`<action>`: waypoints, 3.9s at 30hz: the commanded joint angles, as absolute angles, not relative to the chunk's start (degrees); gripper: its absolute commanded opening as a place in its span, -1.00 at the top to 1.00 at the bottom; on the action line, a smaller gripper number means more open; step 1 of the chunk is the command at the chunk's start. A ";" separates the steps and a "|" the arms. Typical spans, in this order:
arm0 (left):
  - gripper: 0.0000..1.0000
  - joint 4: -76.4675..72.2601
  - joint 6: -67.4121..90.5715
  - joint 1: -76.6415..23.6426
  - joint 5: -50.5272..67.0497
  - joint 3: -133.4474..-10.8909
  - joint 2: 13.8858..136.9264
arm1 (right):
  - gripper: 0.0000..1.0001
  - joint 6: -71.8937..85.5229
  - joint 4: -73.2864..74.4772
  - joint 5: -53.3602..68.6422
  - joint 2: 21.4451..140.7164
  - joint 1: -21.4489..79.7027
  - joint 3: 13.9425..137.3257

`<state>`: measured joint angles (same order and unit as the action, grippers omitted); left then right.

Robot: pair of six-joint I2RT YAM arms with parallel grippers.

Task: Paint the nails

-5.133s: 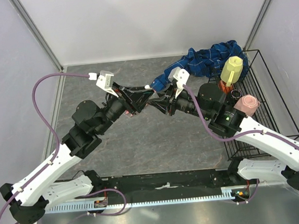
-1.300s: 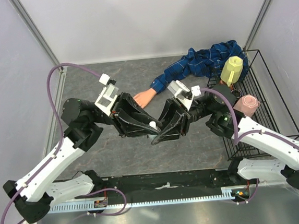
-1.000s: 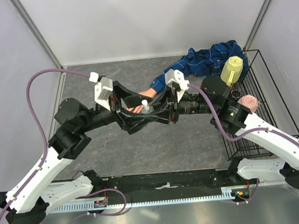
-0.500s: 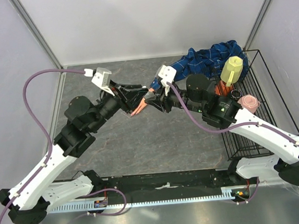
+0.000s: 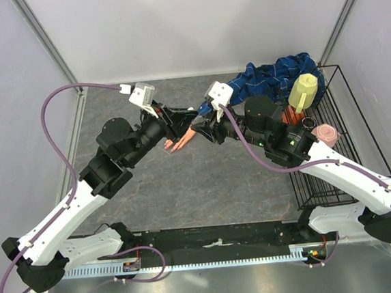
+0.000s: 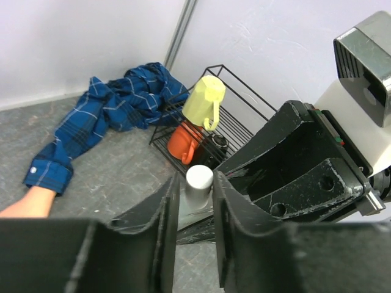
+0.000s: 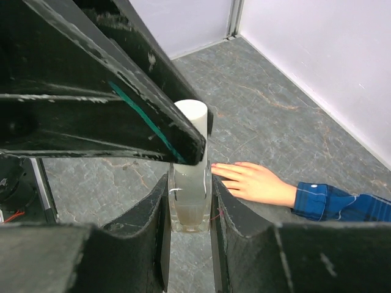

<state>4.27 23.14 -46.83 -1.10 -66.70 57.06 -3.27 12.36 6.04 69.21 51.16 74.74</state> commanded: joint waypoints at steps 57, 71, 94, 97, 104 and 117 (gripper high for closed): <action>-0.26 5.54 16.44 -42.45 15.03 -69.52 53.53 | 1.00 -2.11 20.48 20.13 71.54 49.48 83.85; 0.14 8.17 15.12 -44.91 14.50 -71.72 57.39 | 1.00 -1.85 21.27 20.39 71.90 49.48 85.17; 0.97 0.53 12.66 -44.82 22.75 -63.81 48.52 | 1.00 -0.18 12.84 27.39 63.82 49.48 77.35; 0.97 -3.94 10.64 -44.65 36.86 -62.76 47.99 | 1.00 -0.18 9.33 36.86 62.85 49.48 75.24; 0.97 -4.40 10.46 -42.54 78.80 -68.72 56.23 | 1.00 5.18 1.76 57.63 64.42 49.48 74.09; -0.45 8.69 7.64 -38.06 39.95 -72.86 50.19 | 1.00 0.53 12.47 37.74 64.60 49.22 77.16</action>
<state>3.62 8.56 -38.48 59.00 -70.72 54.04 3.40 8.82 50.43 65.14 49.67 73.10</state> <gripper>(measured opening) 0.584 0.327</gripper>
